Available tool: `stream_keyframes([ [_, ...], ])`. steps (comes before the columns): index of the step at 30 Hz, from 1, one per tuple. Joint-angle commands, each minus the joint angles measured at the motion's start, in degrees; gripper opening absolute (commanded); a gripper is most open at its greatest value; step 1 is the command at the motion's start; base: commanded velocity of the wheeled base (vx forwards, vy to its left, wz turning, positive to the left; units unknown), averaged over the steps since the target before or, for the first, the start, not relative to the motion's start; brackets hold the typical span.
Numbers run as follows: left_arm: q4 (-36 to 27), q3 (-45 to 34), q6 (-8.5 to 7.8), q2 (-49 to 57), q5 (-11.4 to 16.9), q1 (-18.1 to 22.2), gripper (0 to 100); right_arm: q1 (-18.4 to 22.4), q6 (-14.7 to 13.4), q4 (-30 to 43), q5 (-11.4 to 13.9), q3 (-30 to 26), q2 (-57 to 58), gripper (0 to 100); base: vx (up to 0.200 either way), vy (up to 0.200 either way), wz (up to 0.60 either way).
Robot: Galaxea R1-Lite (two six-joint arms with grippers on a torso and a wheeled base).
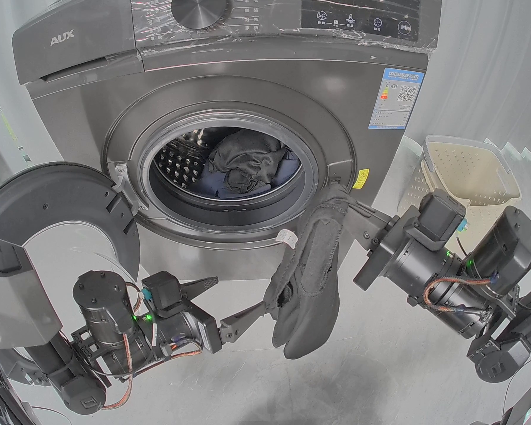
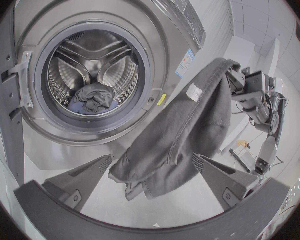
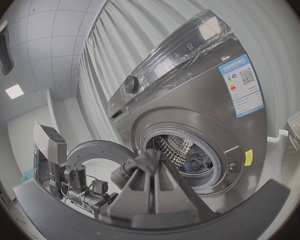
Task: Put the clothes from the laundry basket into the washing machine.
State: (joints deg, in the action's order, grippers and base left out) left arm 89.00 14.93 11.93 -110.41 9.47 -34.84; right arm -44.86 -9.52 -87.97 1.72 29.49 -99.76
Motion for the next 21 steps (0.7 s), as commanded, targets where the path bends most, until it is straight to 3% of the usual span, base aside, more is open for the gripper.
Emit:
stream_keyframes([
  [1,0.03,-1.75,-0.68,-1.30,0.02,-1.02,100,0.21,-0.06,-0.10,0.04,0.66,-1.93,0,0.000,0.000,0.00],
  [8,0.03,0.89,-4.90,-8.24,-0.24,-0.58,100,-0.67,-0.06,-0.10,0.04,2.06,-2.02,0,0.000,0.000,0.00],
  [21,-0.06,6.16,-4.90,-13.87,-0.16,-1.19,100,-0.67,-0.06,-0.10,0.04,2.59,-1.67,0,0.000,0.000,0.00],
])
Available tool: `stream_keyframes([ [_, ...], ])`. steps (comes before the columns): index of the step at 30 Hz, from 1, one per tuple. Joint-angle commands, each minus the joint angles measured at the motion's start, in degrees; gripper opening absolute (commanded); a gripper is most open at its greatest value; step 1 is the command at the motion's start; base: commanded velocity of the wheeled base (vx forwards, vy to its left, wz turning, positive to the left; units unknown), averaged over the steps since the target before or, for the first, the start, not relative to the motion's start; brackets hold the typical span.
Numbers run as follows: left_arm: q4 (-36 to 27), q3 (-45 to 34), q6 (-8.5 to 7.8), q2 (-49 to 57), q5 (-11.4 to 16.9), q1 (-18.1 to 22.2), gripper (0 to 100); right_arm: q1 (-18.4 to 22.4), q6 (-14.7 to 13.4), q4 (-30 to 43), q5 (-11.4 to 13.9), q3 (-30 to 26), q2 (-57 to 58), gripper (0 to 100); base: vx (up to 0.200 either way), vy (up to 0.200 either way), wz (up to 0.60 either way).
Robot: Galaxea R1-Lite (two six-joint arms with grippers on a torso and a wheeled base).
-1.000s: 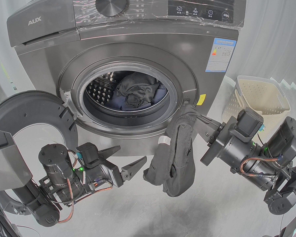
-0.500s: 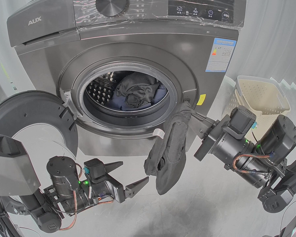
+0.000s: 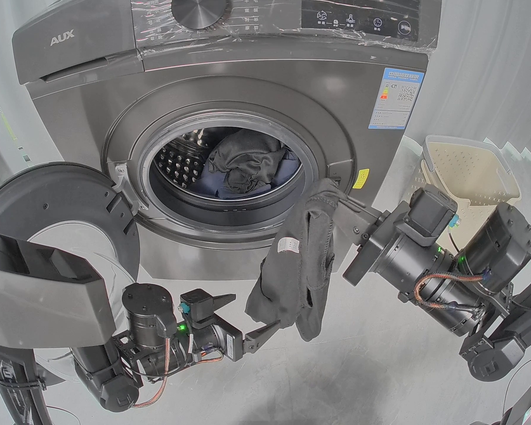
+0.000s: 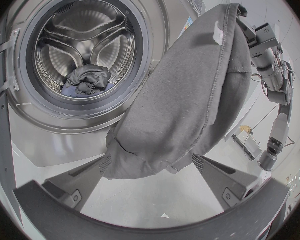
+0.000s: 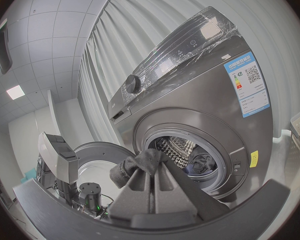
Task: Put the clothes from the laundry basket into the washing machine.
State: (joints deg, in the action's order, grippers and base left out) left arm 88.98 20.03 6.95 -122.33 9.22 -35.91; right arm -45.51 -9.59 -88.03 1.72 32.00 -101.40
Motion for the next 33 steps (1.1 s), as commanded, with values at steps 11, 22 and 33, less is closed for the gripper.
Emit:
stream_keyframes([
  [11,0.14,1.42,0.08,-2.21,0.28,-2.85,100,-0.02,0.01,-0.04,0.04,0.52,-0.29,0,0.000,0.000,0.00],
  [22,0.05,3.79,-0.01,-2.82,0.28,-3.90,100,-0.02,0.01,0.05,0.04,0.43,-0.46,0,0.000,0.000,0.00],
  [33,-0.03,9.15,-1.68,-6.25,-0.60,-1.70,100,-0.20,0.01,-0.04,0.04,0.43,-0.64,0,0.000,0.000,0.00],
])
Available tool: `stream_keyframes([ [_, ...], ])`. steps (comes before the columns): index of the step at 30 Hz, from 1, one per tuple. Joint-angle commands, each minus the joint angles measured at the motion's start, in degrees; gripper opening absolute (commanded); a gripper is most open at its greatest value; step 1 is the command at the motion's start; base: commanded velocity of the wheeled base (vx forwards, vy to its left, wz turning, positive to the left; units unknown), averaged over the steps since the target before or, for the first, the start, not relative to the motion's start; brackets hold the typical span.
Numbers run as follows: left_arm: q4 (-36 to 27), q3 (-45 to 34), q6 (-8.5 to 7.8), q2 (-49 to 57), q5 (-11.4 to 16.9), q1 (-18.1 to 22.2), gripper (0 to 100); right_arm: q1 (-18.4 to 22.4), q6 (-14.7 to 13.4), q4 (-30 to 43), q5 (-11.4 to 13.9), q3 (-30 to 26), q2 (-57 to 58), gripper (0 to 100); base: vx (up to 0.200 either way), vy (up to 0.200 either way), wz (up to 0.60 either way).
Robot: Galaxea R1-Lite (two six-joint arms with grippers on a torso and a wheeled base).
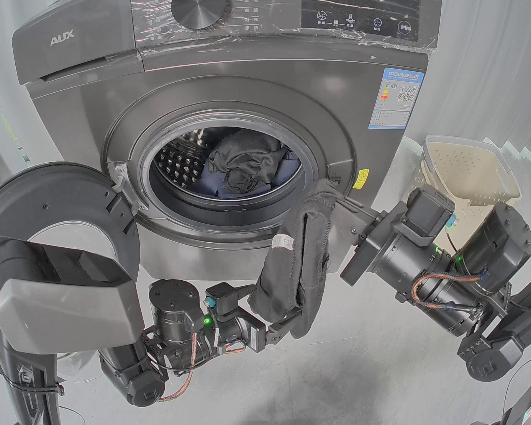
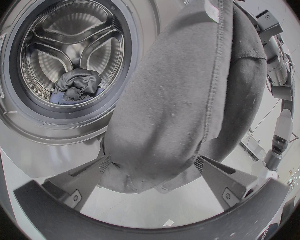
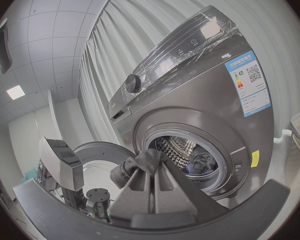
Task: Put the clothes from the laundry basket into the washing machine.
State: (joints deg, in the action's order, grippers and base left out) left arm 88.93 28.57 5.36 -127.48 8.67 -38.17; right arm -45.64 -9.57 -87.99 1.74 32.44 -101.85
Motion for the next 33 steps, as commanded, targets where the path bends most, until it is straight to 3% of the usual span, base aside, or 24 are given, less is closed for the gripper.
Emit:
stream_keyframes([
  [1,0.01,0.87,-0.18,-1.37,-0.49,0.64,100,-0.06,-0.01,-0.07,0.01,-0.01,-0.19,0,0.000,0.000,0.00],
  [5,0.10,3.15,0.00,-2.07,-2.69,0.64,100,-0.15,-0.01,0.01,0.01,-0.01,-0.19,0,0.000,0.000,0.00],
  [33,0.19,3.42,0.44,-1.37,-2.69,-0.85,100,0.03,-0.10,-0.07,0.01,-0.10,-0.72,0,0.000,0.000,0.00],
])
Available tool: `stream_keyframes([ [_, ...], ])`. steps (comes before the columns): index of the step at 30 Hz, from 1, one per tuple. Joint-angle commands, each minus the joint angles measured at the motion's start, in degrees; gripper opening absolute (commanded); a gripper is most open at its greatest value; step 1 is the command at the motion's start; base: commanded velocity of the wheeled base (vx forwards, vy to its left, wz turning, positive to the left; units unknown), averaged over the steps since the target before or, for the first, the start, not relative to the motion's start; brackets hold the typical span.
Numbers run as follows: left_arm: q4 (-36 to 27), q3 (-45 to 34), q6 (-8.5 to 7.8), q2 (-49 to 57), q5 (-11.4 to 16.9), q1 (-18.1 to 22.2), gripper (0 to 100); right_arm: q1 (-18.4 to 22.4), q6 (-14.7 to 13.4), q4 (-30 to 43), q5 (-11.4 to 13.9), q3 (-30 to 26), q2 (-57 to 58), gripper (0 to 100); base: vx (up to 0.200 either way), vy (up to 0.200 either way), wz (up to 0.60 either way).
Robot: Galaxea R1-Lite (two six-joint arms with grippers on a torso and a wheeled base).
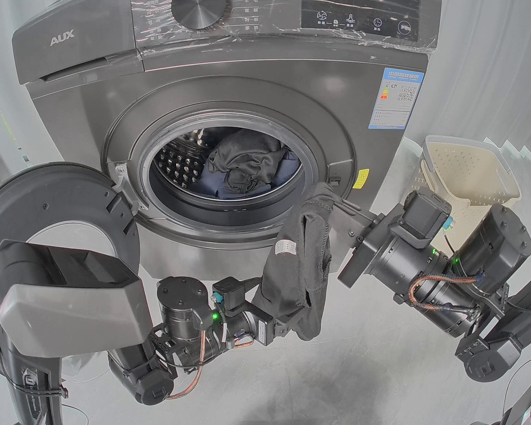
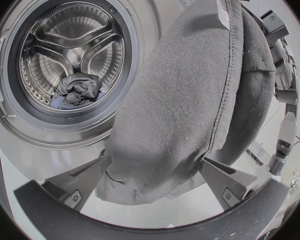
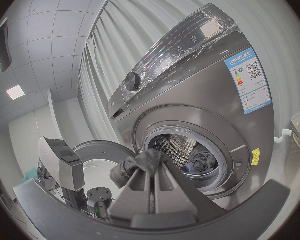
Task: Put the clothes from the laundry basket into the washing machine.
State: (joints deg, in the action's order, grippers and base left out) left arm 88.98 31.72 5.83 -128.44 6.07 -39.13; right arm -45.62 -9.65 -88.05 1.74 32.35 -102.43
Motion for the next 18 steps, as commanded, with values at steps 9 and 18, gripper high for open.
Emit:
stream_keyframes([
  [9,0.14,1.94,-0.03,-0.58,-0.18,0.72,0,0.00,-0.10,-0.01,0.01,-0.01,-0.06,0,0.000,0.000,0.00],
  [18,0.14,1.33,0.06,2.58,-0.18,3.54,0,0.00,-0.10,0.07,-0.07,-0.10,-0.06,0,0.000,0.000,0.00],
])
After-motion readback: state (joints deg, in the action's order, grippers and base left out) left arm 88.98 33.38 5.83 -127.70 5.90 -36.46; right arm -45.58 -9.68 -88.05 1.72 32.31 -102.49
